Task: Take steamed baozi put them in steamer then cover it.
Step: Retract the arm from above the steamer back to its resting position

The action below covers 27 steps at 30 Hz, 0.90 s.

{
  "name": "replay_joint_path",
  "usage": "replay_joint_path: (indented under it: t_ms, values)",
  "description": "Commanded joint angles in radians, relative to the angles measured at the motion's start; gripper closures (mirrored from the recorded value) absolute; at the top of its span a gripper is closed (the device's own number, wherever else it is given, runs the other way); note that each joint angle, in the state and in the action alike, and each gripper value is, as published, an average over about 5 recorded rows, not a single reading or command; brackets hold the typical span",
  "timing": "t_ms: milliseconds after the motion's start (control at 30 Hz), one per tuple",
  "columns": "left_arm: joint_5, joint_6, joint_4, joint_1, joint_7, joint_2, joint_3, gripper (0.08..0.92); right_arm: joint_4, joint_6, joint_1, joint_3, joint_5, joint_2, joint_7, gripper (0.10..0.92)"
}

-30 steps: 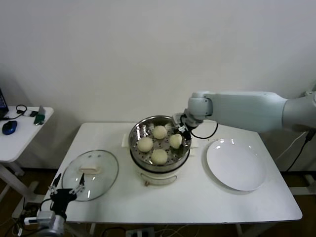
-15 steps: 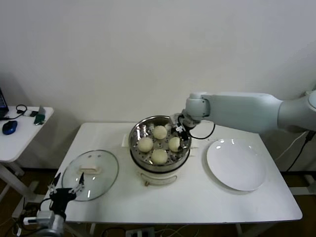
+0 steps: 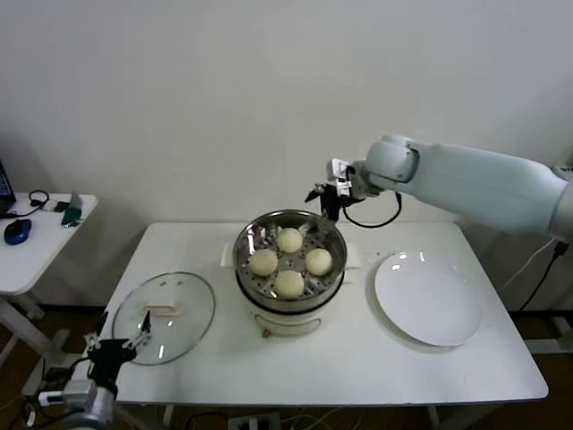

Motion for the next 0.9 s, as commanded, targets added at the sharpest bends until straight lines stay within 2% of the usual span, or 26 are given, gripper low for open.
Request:
replay_joint_path:
  t_ms: [33, 200, 400, 633, 900]
  values:
    - [-0.013, 0.006, 0.003, -0.021, -0.016, 0.006, 0.007, 0.177, 0.186, -0.006, -0.532, 0.696, 0.04, -0.269, 0.545, 0.203]
    - [-0.015, 0.0, 0.002, -0.041, -0.005, 0.015, 0.016, 0.177, 0.289, 0.016, -0.878, 1.006, -0.042, -0.396, 0.571, 0.202]
    - [-0.003, 0.007, 0.007, -0.061, 0.017, 0.031, 0.039, 0.177, 0.33, 0.049, -1.339, 1.466, -0.104, -0.418, 0.561, 0.203]
    - [0.053, -0.005, 0.024, -0.08, 0.023, 0.061, 0.043, 0.177, 0.378, 0.155, -1.798, 1.901, -0.155, -0.259, 0.534, 0.203]
    - [0.137, -0.068, 0.039, -0.092, 0.002, 0.086, 0.043, 0.177, 0.407, 0.363, -2.085, 2.063, -0.2, 0.009, 0.451, 0.203]
